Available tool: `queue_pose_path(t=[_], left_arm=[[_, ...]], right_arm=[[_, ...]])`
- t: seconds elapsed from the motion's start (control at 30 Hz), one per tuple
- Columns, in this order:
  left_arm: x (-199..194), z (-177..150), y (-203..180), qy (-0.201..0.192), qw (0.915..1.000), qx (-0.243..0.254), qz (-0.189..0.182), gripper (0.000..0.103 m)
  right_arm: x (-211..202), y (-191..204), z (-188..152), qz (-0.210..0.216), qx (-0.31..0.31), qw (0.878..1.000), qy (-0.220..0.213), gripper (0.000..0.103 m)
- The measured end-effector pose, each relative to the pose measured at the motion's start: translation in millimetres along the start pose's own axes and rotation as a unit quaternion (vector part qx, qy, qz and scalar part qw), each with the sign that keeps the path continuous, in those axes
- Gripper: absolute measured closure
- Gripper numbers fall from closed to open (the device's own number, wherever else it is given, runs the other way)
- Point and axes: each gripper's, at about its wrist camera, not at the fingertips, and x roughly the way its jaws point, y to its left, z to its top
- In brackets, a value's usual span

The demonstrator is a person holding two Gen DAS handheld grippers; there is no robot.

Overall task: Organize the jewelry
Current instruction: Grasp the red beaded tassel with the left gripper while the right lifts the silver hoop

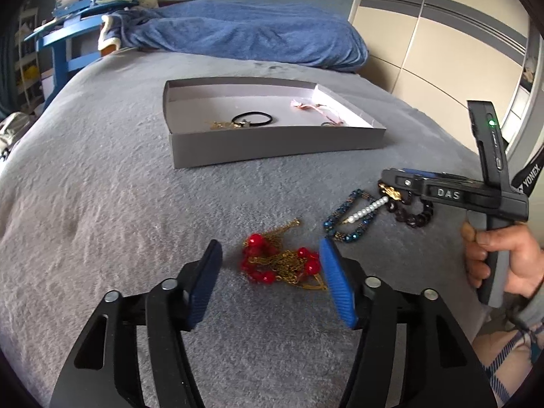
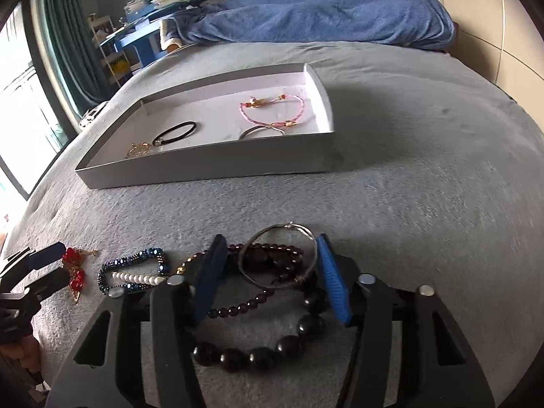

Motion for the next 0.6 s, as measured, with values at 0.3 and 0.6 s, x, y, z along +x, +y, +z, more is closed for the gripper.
queue_pose_path(t=[0.3, 0.6], left_arm=[[10.1, 0.2, -1.6, 0.025, 0.9997, -0.001, 0.0, 0.06], [3.8, -0.6, -1.2, 0.009, 0.9999, -0.003, -0.004, 0.094]], right_arm=[[-15.5, -12.4, -4.4, 0.035, 0.033, 0.998, -0.04, 0.057], [-31.9, -17.5, -6.0, 0.043, 0.047, 0.995, -0.075, 0.057]])
